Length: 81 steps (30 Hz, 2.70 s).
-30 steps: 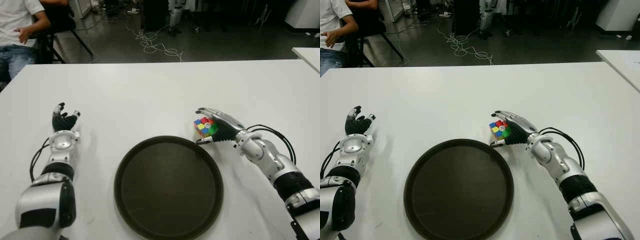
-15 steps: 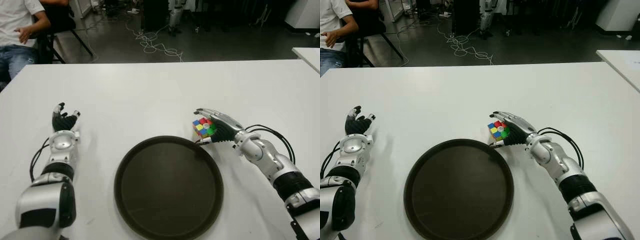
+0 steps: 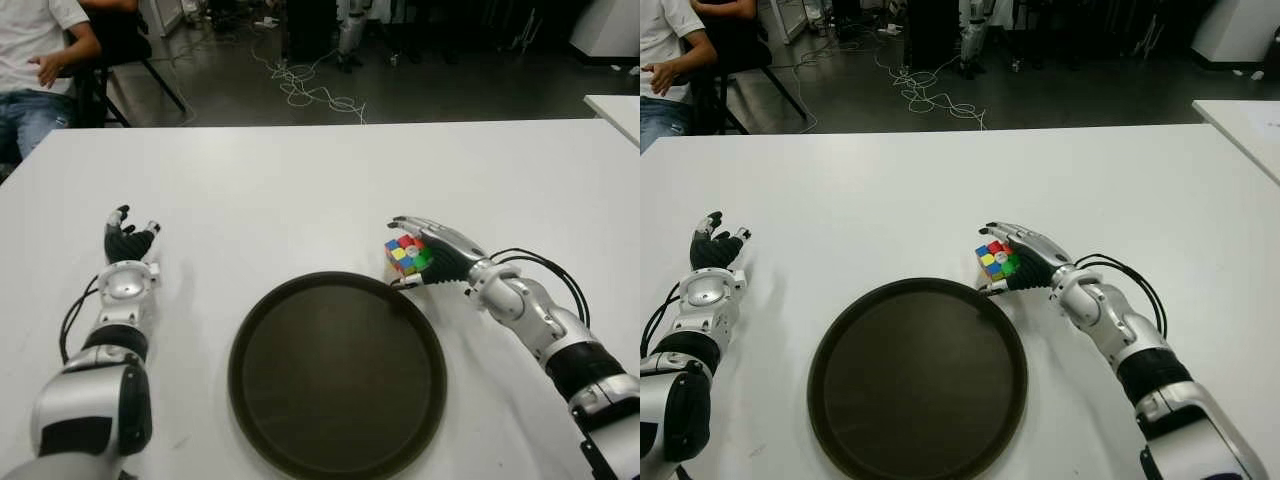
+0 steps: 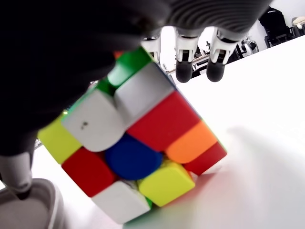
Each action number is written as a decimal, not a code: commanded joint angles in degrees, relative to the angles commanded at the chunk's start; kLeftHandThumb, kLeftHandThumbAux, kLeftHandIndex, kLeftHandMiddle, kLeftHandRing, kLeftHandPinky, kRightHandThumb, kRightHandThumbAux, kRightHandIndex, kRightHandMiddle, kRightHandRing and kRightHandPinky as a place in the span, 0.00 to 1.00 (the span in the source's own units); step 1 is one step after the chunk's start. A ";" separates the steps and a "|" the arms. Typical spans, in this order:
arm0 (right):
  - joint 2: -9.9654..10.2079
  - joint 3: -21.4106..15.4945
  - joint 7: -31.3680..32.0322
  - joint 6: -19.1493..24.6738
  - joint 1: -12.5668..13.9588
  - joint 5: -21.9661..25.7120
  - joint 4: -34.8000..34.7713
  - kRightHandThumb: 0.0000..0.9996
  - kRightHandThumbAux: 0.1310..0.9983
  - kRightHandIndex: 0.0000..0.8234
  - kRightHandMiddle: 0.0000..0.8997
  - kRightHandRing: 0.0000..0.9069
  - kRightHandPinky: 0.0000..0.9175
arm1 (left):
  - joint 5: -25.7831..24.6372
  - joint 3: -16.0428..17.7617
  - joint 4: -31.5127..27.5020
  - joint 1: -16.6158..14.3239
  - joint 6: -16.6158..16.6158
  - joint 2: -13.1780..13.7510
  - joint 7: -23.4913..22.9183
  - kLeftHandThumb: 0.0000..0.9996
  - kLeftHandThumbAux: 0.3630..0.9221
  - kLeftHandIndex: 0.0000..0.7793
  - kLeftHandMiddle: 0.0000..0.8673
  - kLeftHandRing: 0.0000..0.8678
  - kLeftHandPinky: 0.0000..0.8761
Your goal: Pick up the Rubik's Cube and put it in the plate
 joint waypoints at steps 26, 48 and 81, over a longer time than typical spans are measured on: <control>6.69 -9.90 -15.04 -0.96 2.96 8.54 0.30 0.71 0.67 0.53 0.93 0.92 0.91 | 0.07 -0.01 0.07 -0.10 0.36 0.05 0.09 0.07 0.67 0.06 0.07 0.09 0.10; 8.20 -13.42 -13.33 -1.62 3.30 13.37 -0.26 0.72 0.67 0.54 0.93 0.92 0.91 | 0.25 -0.21 0.06 -0.09 0.64 0.13 0.03 0.08 0.67 0.06 0.07 0.09 0.11; 7.99 -15.07 -13.03 -1.57 2.96 13.95 -0.71 0.72 0.67 0.54 0.92 0.92 0.91 | 0.46 -0.41 0.00 0.04 0.24 0.15 0.35 0.07 0.66 0.05 0.07 0.08 0.11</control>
